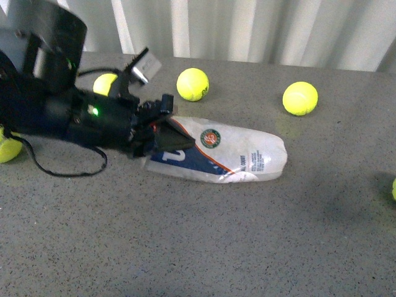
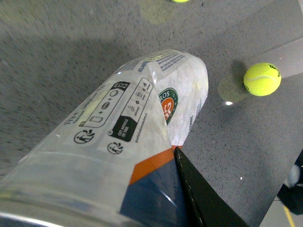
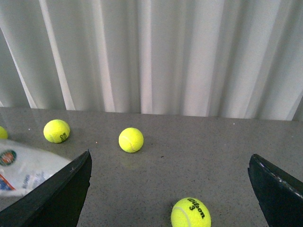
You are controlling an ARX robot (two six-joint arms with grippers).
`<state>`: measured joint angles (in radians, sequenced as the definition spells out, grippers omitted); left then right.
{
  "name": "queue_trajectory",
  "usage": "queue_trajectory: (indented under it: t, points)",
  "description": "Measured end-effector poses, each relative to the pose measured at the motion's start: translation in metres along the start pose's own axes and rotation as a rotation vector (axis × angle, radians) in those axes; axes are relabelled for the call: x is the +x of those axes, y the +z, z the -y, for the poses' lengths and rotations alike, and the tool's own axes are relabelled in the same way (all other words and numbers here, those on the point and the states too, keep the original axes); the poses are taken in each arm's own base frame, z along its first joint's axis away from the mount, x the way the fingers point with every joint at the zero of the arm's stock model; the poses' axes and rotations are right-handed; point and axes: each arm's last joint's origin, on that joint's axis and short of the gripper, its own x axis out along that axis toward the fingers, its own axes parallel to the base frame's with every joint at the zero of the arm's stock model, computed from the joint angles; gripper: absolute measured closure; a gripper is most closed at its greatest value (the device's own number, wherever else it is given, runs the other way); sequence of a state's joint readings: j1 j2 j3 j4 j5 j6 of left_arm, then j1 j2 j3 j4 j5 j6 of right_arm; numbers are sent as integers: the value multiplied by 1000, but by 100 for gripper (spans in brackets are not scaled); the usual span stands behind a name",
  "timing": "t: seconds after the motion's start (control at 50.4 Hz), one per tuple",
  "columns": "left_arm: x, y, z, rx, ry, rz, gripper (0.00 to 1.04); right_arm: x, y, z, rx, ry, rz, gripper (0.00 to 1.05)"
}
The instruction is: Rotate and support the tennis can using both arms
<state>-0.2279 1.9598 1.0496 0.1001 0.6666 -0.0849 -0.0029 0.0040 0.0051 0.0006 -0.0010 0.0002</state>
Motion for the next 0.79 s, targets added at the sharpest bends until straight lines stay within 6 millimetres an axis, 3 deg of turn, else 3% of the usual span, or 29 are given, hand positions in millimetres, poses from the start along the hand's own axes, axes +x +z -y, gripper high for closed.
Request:
queue_trajectory:
  t: [0.04,0.198,0.337,0.416,0.575,0.793]
  points:
    - [-18,19,14,65,35,-3,101,0,0,0,0,0,0,7]
    - [-61,65,63,296,138,-19,101,0,0,0,0,0,0,7]
    - [-76,87,107,511,218,-91,101,0,0,0,0,0,0,7]
    - [-73,92,129,641,262,-170,101,0,0,0,0,0,0,7]
    - [-55,92,155,886,339,-339,101,0,0,0,0,0,0,7]
    - [-20,87,165,1070,394,-459,101,0,0,0,0,0,0,7]
